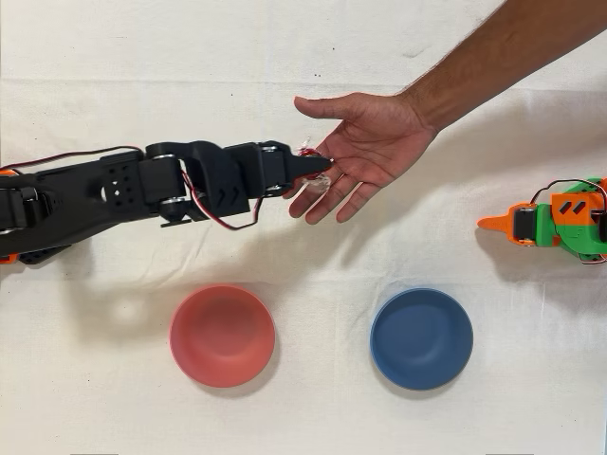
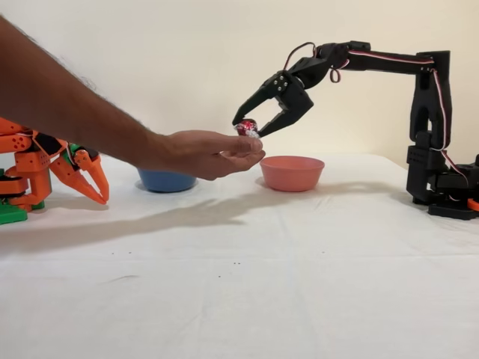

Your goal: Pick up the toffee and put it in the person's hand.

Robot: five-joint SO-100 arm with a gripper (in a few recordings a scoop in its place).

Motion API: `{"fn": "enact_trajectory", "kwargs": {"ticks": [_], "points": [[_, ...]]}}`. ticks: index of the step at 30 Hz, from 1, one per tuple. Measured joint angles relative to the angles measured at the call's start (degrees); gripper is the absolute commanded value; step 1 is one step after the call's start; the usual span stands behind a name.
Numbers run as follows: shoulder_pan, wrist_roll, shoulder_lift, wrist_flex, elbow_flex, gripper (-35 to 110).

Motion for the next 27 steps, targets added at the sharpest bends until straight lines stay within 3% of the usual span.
{"fn": "enact_trajectory", "kwargs": {"ticks": [27], "points": [[2.0,3.0,-11.6,-7.9,-11.9,17]]}}
